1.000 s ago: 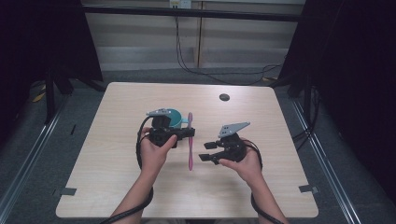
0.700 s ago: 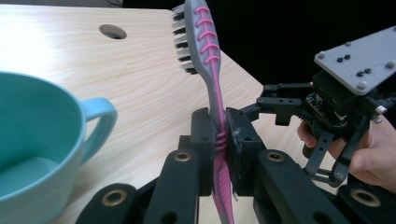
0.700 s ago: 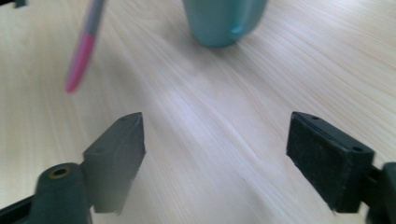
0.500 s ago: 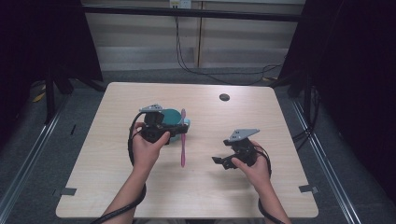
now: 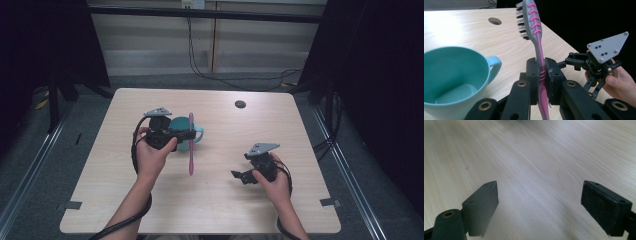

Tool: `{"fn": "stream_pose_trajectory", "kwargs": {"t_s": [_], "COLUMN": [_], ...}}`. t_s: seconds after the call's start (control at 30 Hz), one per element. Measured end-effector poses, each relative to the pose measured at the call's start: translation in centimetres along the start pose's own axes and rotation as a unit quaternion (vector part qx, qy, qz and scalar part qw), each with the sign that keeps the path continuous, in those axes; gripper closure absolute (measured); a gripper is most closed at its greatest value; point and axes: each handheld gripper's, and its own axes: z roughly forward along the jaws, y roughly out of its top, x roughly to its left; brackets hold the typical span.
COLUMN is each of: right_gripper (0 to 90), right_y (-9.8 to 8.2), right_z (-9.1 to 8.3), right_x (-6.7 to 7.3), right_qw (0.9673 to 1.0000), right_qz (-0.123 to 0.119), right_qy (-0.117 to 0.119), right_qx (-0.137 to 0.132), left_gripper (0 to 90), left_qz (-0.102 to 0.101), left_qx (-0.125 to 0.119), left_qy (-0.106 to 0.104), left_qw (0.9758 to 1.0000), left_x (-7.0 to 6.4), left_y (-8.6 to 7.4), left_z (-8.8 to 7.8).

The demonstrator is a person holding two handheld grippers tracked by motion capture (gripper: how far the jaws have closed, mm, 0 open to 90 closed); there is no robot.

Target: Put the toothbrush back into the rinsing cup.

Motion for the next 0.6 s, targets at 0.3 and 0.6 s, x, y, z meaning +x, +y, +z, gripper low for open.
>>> {"fn": "stream_pose_trajectory", "kwargs": {"t_s": [0.3, 0.6], "right_gripper": [14.2, 14.2], "right_y": [-1.2, -2.2], "right_z": [0.3, 0.6], "right_x": [0.0, -0.2], "right_qw": [0.9997, 0.9994], "right_qz": [-0.002, 0.001], "right_qy": [-0.025, -0.030], "right_qx": [0.003, 0.016], "left_gripper": [82.9, 82.9], "left_qz": [0.004, 0.003], "left_qx": [0.000, -0.009], "left_qy": [0.008, 0.015], "left_qw": [1.0000, 0.9998], "left_x": [0.1, 0.4], "left_y": [1.0, 1.8], "left_z": [-0.5, -1.2]}}
